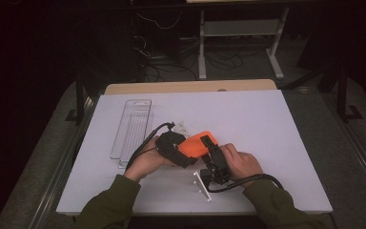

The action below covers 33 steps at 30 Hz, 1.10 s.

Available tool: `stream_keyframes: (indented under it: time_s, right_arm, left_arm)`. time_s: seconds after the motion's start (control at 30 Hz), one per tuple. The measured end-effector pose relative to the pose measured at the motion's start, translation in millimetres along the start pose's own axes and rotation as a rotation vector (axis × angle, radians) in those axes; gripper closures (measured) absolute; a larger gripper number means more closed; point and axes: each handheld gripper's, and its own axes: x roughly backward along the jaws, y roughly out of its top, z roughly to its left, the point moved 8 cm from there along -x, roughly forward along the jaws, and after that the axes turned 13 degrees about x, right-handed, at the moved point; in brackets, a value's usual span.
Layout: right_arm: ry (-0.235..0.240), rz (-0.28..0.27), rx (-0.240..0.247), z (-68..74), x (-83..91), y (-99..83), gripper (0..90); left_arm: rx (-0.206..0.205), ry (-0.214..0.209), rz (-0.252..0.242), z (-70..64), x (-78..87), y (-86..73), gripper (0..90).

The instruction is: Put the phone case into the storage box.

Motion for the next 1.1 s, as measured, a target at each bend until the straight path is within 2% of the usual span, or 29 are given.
stream_keyframes:
  time_s: [0.27, 0.73, 1.1]
  right_arm:
    - [0.017, -0.013, 0.022, 1.5, 1.5, 3.3, 28.4]
    - [0.044, -0.029, 0.007, 2.4, 5.5, 6.7, 53.7]
    - [0.068, -0.027, 0.024, 4.8, 5.7, 6.5, 62.7]
  left_arm:
    - [-0.003, -0.001, 0.0, -0.3, -0.2, 0.0, 15.4]
    - [-0.005, 0.004, 0.0, 0.6, -0.6, -0.4, 15.4]
    - [-0.005, 0.0, 0.002, 0.5, 0.1, -0.5, 15.4]
